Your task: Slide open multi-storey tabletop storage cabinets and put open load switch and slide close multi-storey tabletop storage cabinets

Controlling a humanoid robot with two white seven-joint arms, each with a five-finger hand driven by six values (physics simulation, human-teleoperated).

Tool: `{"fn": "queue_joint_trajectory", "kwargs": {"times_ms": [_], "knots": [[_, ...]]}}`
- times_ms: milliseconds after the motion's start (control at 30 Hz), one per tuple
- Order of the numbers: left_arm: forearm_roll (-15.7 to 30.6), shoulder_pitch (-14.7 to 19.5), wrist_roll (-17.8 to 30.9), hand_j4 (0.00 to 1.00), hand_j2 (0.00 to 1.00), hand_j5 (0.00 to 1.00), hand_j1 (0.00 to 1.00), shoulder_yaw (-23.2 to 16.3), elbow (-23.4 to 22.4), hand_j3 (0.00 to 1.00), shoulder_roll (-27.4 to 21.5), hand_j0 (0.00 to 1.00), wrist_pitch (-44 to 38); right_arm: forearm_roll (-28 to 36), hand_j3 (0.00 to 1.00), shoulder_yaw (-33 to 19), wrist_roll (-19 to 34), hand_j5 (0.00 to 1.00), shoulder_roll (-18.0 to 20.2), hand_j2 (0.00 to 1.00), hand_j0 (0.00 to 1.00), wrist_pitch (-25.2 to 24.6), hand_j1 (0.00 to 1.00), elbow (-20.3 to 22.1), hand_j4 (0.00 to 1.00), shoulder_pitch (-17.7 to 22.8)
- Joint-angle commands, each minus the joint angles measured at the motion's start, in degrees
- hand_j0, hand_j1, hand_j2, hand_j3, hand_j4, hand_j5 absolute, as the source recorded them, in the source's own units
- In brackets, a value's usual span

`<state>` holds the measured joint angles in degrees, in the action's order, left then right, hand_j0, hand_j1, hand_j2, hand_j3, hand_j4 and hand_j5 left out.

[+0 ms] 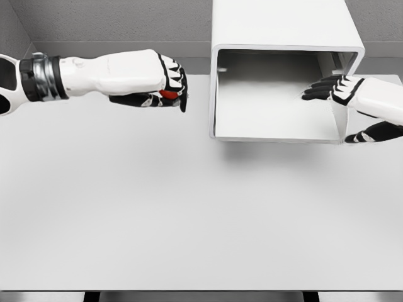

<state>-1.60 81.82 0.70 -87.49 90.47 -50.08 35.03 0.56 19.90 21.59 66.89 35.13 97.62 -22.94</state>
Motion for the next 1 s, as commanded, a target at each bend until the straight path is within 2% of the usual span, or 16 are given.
{"fn": "queue_joint_trajectory", "kwargs": {"times_ms": [0,100,133,167,267,300,333,367,400,433,500,567,600,767,867,967], "knots": [[0.72,0.26,-0.09,0.46,0.46,0.46,0.46,0.13,0.32,0.46,0.33,0.46,-0.03,1.72,1.0,-0.03,-9.63,1.0,10.71,1.0,1.0,-0.13,1.0,0.29,1.0,0.0],[1.34,1.32,-0.09,0.46,0.46,0.46,0.46,0.13,0.5,0.46,0.86,0.46,-0.03,1.98,1.0,0.32,-14.02,1.0,14.31,1.0,1.0,-0.13,1.0,0.55,1.0,0.53],[1.34,1.76,-0.09,0.46,0.46,0.46,0.46,0.13,0.58,0.46,1.04,0.46,-0.03,2.07,1.0,0.32,-17.28,1.0,17.04,1.0,1.0,-0.13,1.0,0.64,1.0,1.4],[1.34,1.76,-0.09,0.46,0.46,0.46,0.46,0.13,0.5,0.46,1.91,0.46,-0.03,1.98,1.0,0.41,-17.81,1.0,17.31,1.0,1.0,-0.13,1.0,0.82,1.0,2.02],[1.34,2.02,-0.09,0.46,0.46,0.46,0.46,0.22,0.5,0.46,3.41,0.46,-0.03,1.9,1.0,0.84,-16.58,1.0,15.73,1.0,1.0,-0.13,1.0,0.99,1.0,1.76],[1.34,2.02,-0.09,0.46,0.46,0.46,0.46,0.22,0.5,0.46,3.59,0.46,-0.03,1.81,1.0,1.11,-15.62,1.0,13.7,1.0,1.0,-0.13,1.0,1.08,1.0,1.76],[1.34,2.11,-0.09,0.46,0.46,0.46,0.46,0.31,0.5,0.46,3.94,0.46,-0.03,1.9,0.99,2.25,-12.63,0.99,11.42,0.99,0.99,-0.13,0.99,0.99,0.99,1.67],[1.34,2.55,-0.09,0.46,0.46,0.46,0.46,0.66,0.5,0.46,4.2,0.46,-0.03,1.9,0.99,4.27,-6.13,0.99,7.64,0.99,0.99,-0.13,0.99,0.91,0.99,1.58],[1.34,2.64,-0.09,0.46,0.46,0.46,0.46,0.66,0.41,0.46,4.73,0.46,-0.03,1.9,0.99,4.62,-2.17,0.99,4.65,0.99,0.99,-0.13,0.99,0.91,0.99,1.32],[1.34,2.64,-0.09,0.46,0.46,0.46,0.46,0.75,0.41,0.46,5.17,0.46,-0.03,1.9,0.99,4.71,-1.02,0.99,4.39,0.99,0.99,-0.13,0.99,0.91,0.99,1.23],[1.34,2.73,-0.09,0.46,0.46,0.46,0.46,0.75,0.41,0.46,6.13,0.46,-0.03,1.9,0.99,5.5,-1.02,0.99,4.21,0.99,0.99,-0.13,0.99,0.91,0.99,0.27],[1.34,2.81,-0.09,0.46,0.46,0.46,0.46,0.83,0.23,0.46,6.92,0.46,-0.03,1.9,0.99,11.47,-1.29,0.99,4.03,0.99,0.99,-0.13,0.99,0.91,0.99,-4.04],[1.25,2.81,-0.09,0.46,0.46,0.46,0.46,0.83,0.14,0.46,7.54,0.46,-0.03,1.9,0.99,12.45,-1.55,0.99,4.03,0.99,0.99,-0.13,0.99,0.91,0.99,-5.1],[1.07,2.81,-0.09,0.46,0.46,0.46,0.46,0.83,-0.29,0.46,9.91,0.46,-0.03,1.99,0.99,15.96,-1.9,0.99,2.72,0.99,0.99,-0.13,0.99,0.91,0.99,-7.12],[0.99,3.43,-0.09,0.46,0.46,0.46,0.46,0.75,-1.0,0.46,11.41,0.46,-0.03,2.07,0.99,18.69,-4.28,0.99,2.63,0.99,0.99,-0.13,0.99,0.91,0.99,-9.05],[0.72,3.52,-0.09,0.46,0.46,0.46,0.46,0.66,-1.96,0.46,12.72,0.46,-0.03,2.16,1.0,19.04,-4.19,1.0,0.17,1.0,1.0,-0.13,1.0,0.64,1.0,-9.14]]}}
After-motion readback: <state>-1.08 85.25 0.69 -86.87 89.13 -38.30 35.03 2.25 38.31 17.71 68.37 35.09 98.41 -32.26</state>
